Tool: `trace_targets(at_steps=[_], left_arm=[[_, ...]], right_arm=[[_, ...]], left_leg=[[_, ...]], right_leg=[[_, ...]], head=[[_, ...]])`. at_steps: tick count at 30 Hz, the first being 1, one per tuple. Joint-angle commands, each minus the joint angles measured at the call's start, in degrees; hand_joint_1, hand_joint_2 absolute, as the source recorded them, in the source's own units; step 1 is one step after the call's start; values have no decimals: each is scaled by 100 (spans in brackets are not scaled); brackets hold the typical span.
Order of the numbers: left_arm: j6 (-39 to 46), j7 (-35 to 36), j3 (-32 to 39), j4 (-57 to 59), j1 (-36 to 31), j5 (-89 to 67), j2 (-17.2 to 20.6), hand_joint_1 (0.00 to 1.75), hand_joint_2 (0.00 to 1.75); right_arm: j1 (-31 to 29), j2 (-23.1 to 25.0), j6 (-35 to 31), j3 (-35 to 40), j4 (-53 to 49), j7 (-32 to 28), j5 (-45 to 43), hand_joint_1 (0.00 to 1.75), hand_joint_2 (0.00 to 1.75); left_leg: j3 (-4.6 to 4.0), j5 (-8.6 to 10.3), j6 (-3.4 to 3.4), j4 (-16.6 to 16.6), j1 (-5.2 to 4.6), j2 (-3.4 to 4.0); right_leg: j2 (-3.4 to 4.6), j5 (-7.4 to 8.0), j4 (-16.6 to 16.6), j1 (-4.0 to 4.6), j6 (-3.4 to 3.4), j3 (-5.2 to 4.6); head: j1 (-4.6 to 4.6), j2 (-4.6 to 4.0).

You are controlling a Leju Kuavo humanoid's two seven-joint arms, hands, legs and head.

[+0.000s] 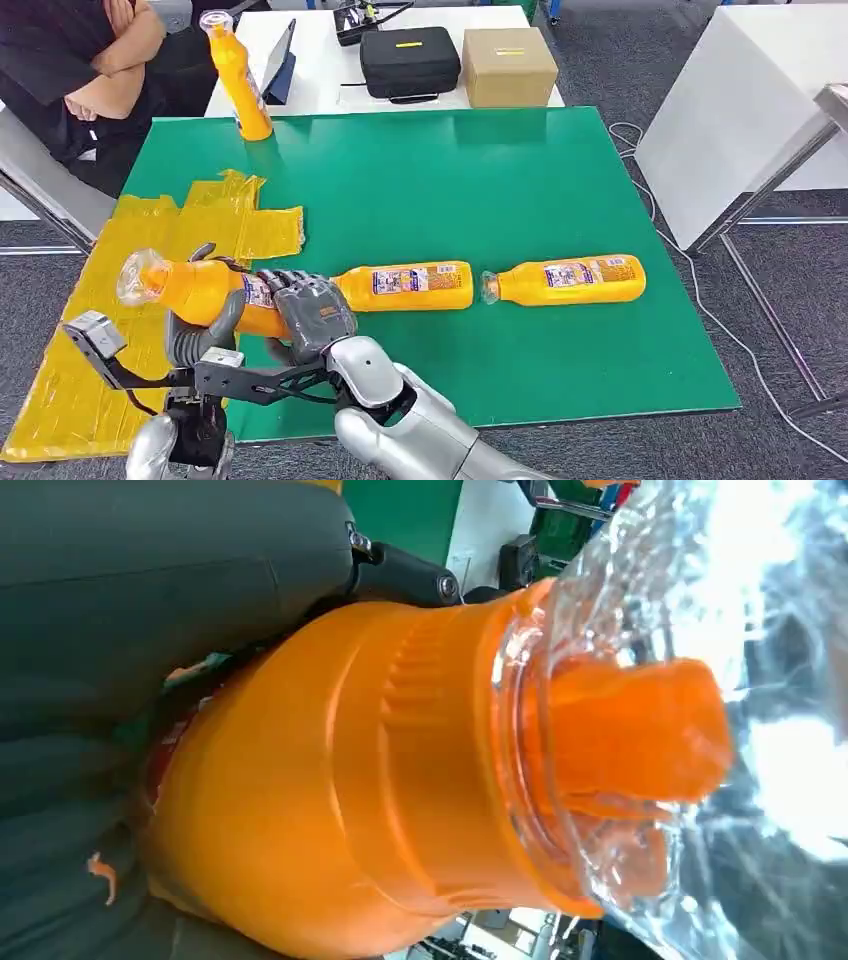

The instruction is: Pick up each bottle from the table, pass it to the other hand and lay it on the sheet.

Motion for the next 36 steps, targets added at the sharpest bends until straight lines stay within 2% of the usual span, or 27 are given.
trace_targets(at_steps=[1, 6, 7, 8, 32, 36], left_arm=[[-131, -35, -247, 70, -258, 3, 69, 175, 175], [-140, -36, -125, -40, -159, 5, 21, 175, 175], [-138, -53, -71, -75, -137, 8, 20, 175, 175], [-136, -63, -21, -107, -122, 12, 27, 175, 175], [-135, -62, 6, -122, -125, 10, 41, 175, 175], [-42, -150, 168, -173, -142, 31, 107, 175, 175]], right_arm=[[221, -254, 231, 168, 161, -29, 60, 175, 175], [336, -325, 111, -3, -101, -63, 152, 175, 175], [374, -372, -26, -63, -240, -99, 199, 56, 175], [416, -417, -63, -144, -388, -104, 203, 0, 0], [415, -448, -34, -189, -469, -79, 196, 0, 0], [589, -643, -307, -429, -1136, -317, 8, 0, 0]], left_leg=[[21, -3, -12, -8, 4, -22], [19, -4, -12, -6, 6, -23], [12, -1, -9, -6, 4, -19], [22, -6, -14, -6, 6, -24], [5, -1, -7, -3, 2, -10], [14, -5, -12, -2, 5, -16]], right_leg=[[-25, -8, -15, 3, 0, 33], [-26, -8, -14, 5, 0, 32], [-21, -4, -12, 4, 0, 22], [-27, -9, -15, 6, 1, 36], [-11, -2, -6, 2, 0, 14], [-18, -7, -9, 4, 0, 26]], head=[[0, 0], [0, 0], [0, 0], [0, 0], [0, 2], [0, 0]])
